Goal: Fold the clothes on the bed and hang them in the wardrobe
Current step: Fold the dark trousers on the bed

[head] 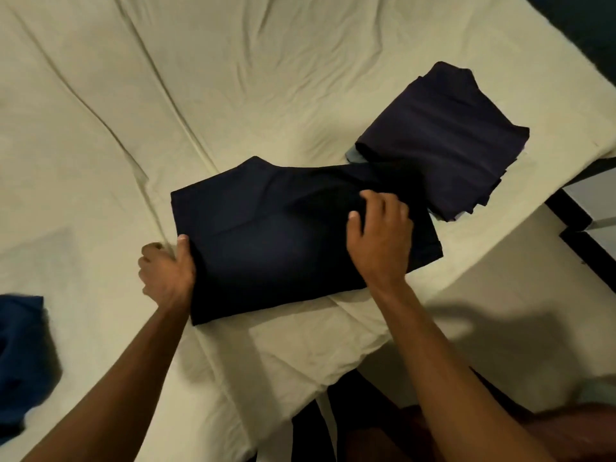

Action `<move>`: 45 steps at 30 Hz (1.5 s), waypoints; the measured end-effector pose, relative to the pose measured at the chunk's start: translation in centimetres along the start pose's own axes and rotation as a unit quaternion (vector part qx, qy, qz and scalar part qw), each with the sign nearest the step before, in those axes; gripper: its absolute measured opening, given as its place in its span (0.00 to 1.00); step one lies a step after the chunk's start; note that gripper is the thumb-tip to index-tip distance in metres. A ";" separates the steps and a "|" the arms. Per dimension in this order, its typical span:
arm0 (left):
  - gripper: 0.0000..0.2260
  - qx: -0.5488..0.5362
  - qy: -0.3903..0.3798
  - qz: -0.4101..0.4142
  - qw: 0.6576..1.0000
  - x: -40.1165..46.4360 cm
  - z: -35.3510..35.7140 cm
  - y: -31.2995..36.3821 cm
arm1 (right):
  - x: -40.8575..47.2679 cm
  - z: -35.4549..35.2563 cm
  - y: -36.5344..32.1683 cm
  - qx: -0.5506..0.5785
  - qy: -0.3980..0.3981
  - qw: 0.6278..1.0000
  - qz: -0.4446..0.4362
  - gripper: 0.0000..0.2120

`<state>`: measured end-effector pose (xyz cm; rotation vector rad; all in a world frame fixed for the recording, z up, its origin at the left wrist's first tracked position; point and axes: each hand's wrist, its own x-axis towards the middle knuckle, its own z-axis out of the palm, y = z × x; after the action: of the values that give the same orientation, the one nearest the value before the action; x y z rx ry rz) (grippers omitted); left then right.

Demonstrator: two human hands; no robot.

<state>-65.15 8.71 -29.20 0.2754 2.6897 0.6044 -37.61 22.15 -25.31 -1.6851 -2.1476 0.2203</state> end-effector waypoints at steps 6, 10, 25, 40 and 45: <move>0.20 -0.096 -0.127 0.035 0.987 1.3 0.1 0.7 | -0.4 5.2 -5.5 -0.077 -0.216 0.956 -0.181 0.28; 0.14 -0.140 -0.102 0.099 0.980 1.9 -2.5 -0.3 | -1.2 7.0 -8.5 -0.106 -0.257 0.940 -0.198 0.29; 0.14 0.067 0.034 0.071 0.995 8.3 -6.3 -8.9 | -1.4 10.8 -9.3 -0.172 -0.281 0.932 -0.151 0.38; 0.31 0.271 -0.049 0.350 0.895 8.9 -1.6 -9.6 | -1.3 10.9 -4.3 -0.136 -0.223 0.946 -0.192 0.34; 0.34 0.231 -0.039 0.266 0.935 9.3 -3.7 -11.6 | -1.3 10.9 -4.3 -0.131 -0.232 0.945 -0.189 0.34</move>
<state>-76.39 -0.51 -34.17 1.1517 2.6401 0.0735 -45.59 21.08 -33.98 -1.4085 -2.9172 0.2463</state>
